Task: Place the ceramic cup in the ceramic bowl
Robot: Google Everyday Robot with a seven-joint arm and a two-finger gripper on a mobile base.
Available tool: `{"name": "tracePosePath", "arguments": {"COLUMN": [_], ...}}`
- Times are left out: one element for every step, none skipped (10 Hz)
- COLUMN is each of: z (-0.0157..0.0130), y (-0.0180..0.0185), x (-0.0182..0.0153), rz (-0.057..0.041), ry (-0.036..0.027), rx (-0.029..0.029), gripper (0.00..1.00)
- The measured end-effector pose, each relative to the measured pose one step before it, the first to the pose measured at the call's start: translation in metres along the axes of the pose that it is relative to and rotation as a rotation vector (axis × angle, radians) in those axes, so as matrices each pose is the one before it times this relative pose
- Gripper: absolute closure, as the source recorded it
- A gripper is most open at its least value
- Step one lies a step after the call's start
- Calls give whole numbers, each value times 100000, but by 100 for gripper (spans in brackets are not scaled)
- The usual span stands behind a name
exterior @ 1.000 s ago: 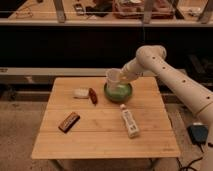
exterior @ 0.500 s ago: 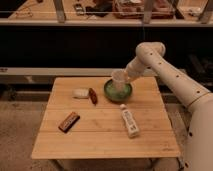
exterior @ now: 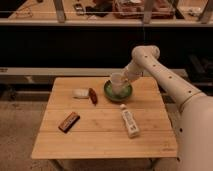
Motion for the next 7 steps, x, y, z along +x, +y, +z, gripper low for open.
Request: {"name": "tracePosePath", "arguments": {"z": [286,320,510,330,223,-401,-981], "y": [133,80,119,59,115,-11,48], "x": [-165,-291,-620,-452,-387,-57,367], "rz": [247,141,-212,-418,-418,-466,-262], "ry": [-926,-1460,-2759,-1983,-2190,-2087,-678], "rx": [-203,133,604,418,649,2143,2396], "gripper": [29,23,20,20,20,20,20]}}
